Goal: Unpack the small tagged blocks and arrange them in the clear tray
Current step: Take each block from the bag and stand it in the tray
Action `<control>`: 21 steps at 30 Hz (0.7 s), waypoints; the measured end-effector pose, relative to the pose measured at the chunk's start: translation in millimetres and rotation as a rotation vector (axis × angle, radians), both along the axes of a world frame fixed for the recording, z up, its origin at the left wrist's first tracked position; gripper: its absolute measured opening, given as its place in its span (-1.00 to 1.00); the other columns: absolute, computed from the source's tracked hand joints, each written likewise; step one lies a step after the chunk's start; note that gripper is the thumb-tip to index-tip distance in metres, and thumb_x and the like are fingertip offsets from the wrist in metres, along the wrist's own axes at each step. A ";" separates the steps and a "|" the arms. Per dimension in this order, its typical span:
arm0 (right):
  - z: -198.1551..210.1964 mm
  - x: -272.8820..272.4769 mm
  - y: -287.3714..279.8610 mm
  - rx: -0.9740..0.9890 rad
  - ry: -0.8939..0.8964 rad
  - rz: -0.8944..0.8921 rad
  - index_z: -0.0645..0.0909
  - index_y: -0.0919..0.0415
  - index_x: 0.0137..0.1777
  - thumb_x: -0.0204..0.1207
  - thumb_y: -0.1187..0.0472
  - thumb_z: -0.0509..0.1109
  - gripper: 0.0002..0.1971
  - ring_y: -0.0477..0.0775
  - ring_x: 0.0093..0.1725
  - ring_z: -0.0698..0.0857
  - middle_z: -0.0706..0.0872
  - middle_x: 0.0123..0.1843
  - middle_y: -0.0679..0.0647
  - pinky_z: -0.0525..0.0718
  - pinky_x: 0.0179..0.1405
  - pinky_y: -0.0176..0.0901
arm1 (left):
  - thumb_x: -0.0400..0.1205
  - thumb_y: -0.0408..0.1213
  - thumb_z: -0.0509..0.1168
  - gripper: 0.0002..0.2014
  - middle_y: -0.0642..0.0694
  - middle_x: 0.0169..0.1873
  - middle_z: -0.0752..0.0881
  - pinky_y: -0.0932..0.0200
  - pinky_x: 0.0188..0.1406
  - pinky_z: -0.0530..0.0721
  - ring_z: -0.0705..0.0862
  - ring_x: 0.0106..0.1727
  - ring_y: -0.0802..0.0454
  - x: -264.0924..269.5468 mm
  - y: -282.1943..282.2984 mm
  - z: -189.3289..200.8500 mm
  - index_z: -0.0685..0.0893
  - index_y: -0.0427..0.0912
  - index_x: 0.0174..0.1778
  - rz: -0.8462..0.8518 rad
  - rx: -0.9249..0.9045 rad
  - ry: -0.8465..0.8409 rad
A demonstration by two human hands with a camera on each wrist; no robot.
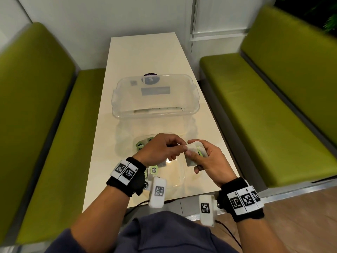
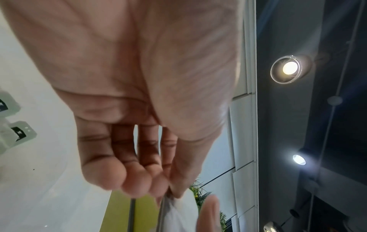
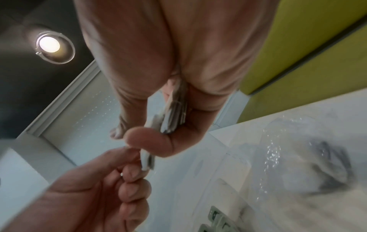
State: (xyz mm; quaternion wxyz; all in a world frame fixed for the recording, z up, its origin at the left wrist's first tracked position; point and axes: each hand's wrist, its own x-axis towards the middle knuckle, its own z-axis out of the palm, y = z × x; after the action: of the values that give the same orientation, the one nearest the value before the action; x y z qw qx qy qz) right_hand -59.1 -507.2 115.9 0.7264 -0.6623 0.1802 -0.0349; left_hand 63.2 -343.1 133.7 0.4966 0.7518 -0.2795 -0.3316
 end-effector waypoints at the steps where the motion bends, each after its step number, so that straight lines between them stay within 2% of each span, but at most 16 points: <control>1: 0.1 -0.2 0.3 0.039 0.018 -0.017 0.74 0.17 0.22 0.49 -0.02 0.55 -0.62 0.03 -0.29 0.65 0.75 -0.08 0.24 0.66 -0.45 -0.12 | 0.70 -0.22 0.45 -0.88 -0.08 -0.30 0.78 0.18 -0.25 0.68 0.68 -0.32 0.08 0.1 1.4 1.0 0.81 -0.20 0.04 0.013 -0.018 0.008; 5: 1.7 -0.5 -6.4 0.211 0.231 -0.080 0.78 0.29 0.21 0.57 -0.37 0.28 -0.31 0.01 -0.27 0.57 0.69 -0.15 0.18 0.54 -0.48 -0.20 | 0.72 -0.31 0.42 -0.89 -0.17 -0.21 0.84 0.17 -0.17 0.71 0.78 -0.19 -0.06 1.8 7.2 5.5 0.76 -0.26 0.09 -0.014 -0.125 0.090; 7: 5.1 -1.2 -10.2 0.287 0.298 -0.041 0.80 0.24 0.22 0.59 -0.39 0.28 -0.32 -0.01 -0.30 0.57 0.74 -0.16 0.16 0.47 -0.53 -0.25 | 0.72 -0.37 0.40 -0.90 -0.21 -0.14 0.85 0.11 -0.08 0.76 0.82 -0.11 -0.10 2.8 9.7 7.7 0.75 -0.30 0.10 -0.051 -0.167 0.109; 11: 9.9 -1.8 -11.9 0.409 0.285 0.025 0.78 0.28 0.23 0.49 -0.10 0.52 -0.52 -0.06 -0.36 0.51 0.75 -0.16 0.16 0.35 -0.64 -0.38 | 0.70 -0.39 0.41 -0.90 -0.26 -0.10 0.85 0.05 0.02 0.79 0.83 -0.06 -0.11 4.6 10.8 12.6 0.77 -0.30 0.09 -0.078 -0.181 0.100; 13: 8.9 -1.1 -11.3 0.418 0.249 0.024 0.76 0.33 0.24 0.40 0.03 0.57 -0.51 -0.08 -0.35 0.51 0.72 -0.17 0.13 0.31 -0.65 -0.39 | 0.70 -0.40 0.41 -0.91 -0.28 -0.08 0.85 0.05 0.03 0.79 0.84 -0.05 -0.11 4.9 12.2 14.0 0.77 -0.28 0.09 -0.083 -0.179 0.092; 16: 5.4 0.2 -9.7 0.431 0.195 -0.027 0.70 0.45 0.31 0.43 0.18 0.58 -0.50 -0.05 -0.33 0.51 0.66 -0.12 0.18 0.37 -0.65 -0.36 | 0.69 -0.43 0.42 -0.88 -0.33 -0.02 0.85 0.03 0.06 0.80 0.85 -0.02 -0.13 5.4 14.9 14.0 0.78 -0.29 0.13 -0.076 -0.175 0.094; 19: 4.0 1.4 -8.8 0.390 0.135 -0.075 0.76 0.35 0.22 0.50 0.27 0.56 -0.69 -0.06 -0.35 0.53 0.66 -0.10 0.19 0.43 -0.59 -0.31 | 0.71 -0.50 0.37 -0.78 -0.44 0.08 0.80 0.07 0.02 0.80 0.85 -0.04 -0.14 5.1 16.4 14.7 0.75 -0.29 0.26 -0.056 -0.191 0.114; 21: 4.1 0.9 -8.4 0.357 0.098 -0.094 0.78 0.25 0.13 0.51 0.30 0.55 -0.79 -0.08 -0.38 0.54 0.66 -0.15 0.16 0.44 -0.57 -0.29 | 0.74 -0.50 0.31 -0.74 -0.40 0.03 0.80 0.08 0.01 0.81 0.86 -0.07 -0.14 4.4 16.0 15.9 0.74 -0.26 0.31 -0.016 -0.192 0.153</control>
State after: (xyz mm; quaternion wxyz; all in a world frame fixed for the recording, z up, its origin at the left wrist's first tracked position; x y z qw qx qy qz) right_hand -58.2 -515.6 120.0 0.8204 -0.5144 0.2496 -0.0039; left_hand 67.7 -327.2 149.6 0.5834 0.6711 -0.2773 -0.3638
